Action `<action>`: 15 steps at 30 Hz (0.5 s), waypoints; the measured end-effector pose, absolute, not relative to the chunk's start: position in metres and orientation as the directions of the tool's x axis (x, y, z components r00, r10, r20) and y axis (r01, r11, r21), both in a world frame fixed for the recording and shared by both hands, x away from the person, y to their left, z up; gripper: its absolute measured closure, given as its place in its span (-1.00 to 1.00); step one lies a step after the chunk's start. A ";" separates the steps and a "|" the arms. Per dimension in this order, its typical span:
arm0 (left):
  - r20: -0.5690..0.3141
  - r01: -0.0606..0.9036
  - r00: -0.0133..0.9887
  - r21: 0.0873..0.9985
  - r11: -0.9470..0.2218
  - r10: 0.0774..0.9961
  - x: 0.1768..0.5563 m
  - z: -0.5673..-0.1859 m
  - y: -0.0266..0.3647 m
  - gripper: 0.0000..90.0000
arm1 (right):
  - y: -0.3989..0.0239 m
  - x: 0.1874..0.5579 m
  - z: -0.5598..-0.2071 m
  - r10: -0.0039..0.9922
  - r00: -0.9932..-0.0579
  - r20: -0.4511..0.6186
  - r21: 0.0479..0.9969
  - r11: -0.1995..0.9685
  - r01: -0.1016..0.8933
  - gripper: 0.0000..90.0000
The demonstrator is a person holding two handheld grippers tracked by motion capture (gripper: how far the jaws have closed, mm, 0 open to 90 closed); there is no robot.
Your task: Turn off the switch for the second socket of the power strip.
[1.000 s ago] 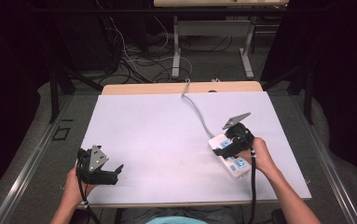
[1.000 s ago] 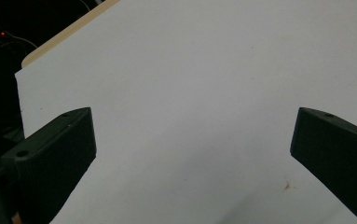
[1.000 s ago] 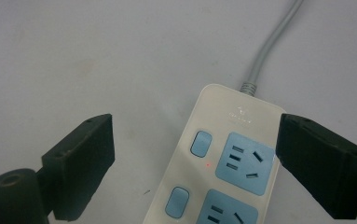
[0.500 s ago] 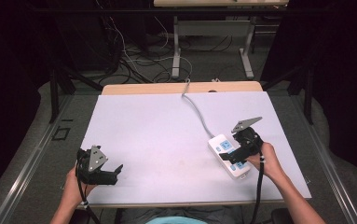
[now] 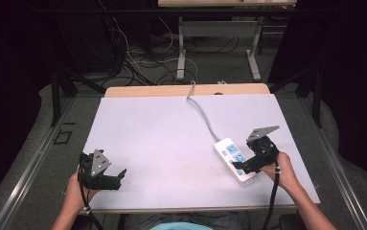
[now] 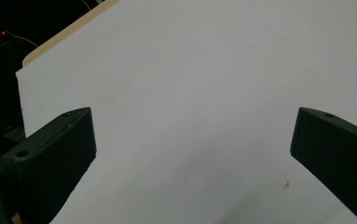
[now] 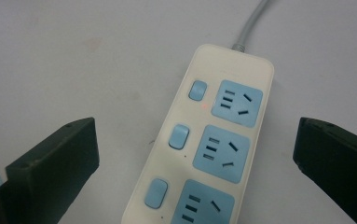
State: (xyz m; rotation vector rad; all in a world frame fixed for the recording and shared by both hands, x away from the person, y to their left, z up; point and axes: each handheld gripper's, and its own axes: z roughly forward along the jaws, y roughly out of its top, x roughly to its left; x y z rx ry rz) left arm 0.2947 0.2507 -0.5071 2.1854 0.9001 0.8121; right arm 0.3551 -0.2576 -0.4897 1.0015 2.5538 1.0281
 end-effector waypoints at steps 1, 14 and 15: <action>0.297 0.372 0.576 0.734 -0.568 0.762 0.295 -0.507 0.251 -1.00 | -0.259 0.353 -0.490 0.669 -0.741 0.057 0.674 0.522 0.523 -1.00; 0.293 0.374 0.578 0.735 -0.566 0.762 0.295 -0.507 0.250 -1.00 | -0.280 0.340 -0.498 0.687 -0.725 0.042 0.693 0.503 0.516 -1.00; 0.293 0.373 0.578 0.735 -0.566 0.762 0.295 -0.507 0.250 -1.00 | -0.281 0.339 -0.499 0.692 -0.721 0.048 0.697 0.494 0.520 -1.00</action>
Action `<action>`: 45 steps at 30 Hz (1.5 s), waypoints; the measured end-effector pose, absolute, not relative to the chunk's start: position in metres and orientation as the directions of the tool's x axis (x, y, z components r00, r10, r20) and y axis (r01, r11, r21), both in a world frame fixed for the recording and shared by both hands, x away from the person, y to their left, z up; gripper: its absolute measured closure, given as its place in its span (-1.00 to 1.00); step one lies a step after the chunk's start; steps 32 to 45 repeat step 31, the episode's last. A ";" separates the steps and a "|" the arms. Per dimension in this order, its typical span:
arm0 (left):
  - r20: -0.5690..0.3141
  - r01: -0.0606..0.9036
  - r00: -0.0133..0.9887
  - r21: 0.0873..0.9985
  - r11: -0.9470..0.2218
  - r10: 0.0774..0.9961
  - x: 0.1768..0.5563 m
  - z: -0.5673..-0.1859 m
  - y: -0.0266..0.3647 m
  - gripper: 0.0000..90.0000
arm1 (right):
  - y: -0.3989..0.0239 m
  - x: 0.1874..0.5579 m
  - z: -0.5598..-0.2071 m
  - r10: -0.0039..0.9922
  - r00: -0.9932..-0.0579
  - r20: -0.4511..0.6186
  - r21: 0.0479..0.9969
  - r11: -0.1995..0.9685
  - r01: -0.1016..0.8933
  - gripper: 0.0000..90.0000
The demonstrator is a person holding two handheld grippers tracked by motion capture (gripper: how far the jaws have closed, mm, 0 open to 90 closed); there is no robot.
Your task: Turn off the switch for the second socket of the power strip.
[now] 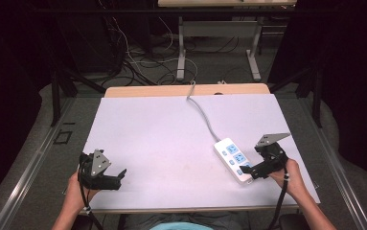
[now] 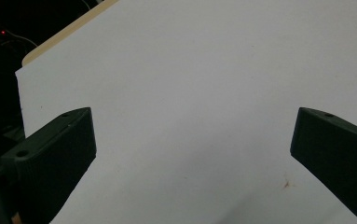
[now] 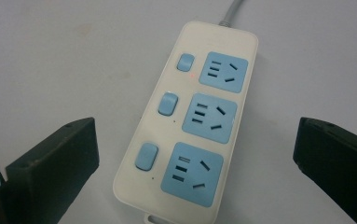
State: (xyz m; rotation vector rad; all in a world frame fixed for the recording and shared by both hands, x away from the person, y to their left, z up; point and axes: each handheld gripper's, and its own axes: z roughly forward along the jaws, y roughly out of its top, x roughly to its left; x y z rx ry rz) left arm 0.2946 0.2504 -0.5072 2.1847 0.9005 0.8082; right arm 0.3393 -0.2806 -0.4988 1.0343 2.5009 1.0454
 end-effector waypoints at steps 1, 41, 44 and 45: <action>0.293 0.374 0.578 0.734 -0.566 0.762 0.295 -0.507 0.250 -1.00 | -0.282 0.338 -0.499 0.694 -0.718 0.055 0.698 0.488 0.524 -1.00; 0.300 0.373 0.581 0.728 -0.575 0.756 0.295 -0.507 0.250 -1.00 | -0.313 0.307 -0.515 0.744 -0.664 0.082 0.750 0.393 0.533 -1.00; 0.300 0.373 0.581 0.728 -0.575 0.756 0.295 -0.507 0.250 -1.00 | -0.313 0.307 -0.515 0.744 -0.664 0.082 0.750 0.393 0.533 -1.00; 0.300 0.373 0.581 0.728 -0.575 0.756 0.295 -0.507 0.250 -1.00 | -0.313 0.307 -0.515 0.744 -0.664 0.082 0.750 0.393 0.533 -1.00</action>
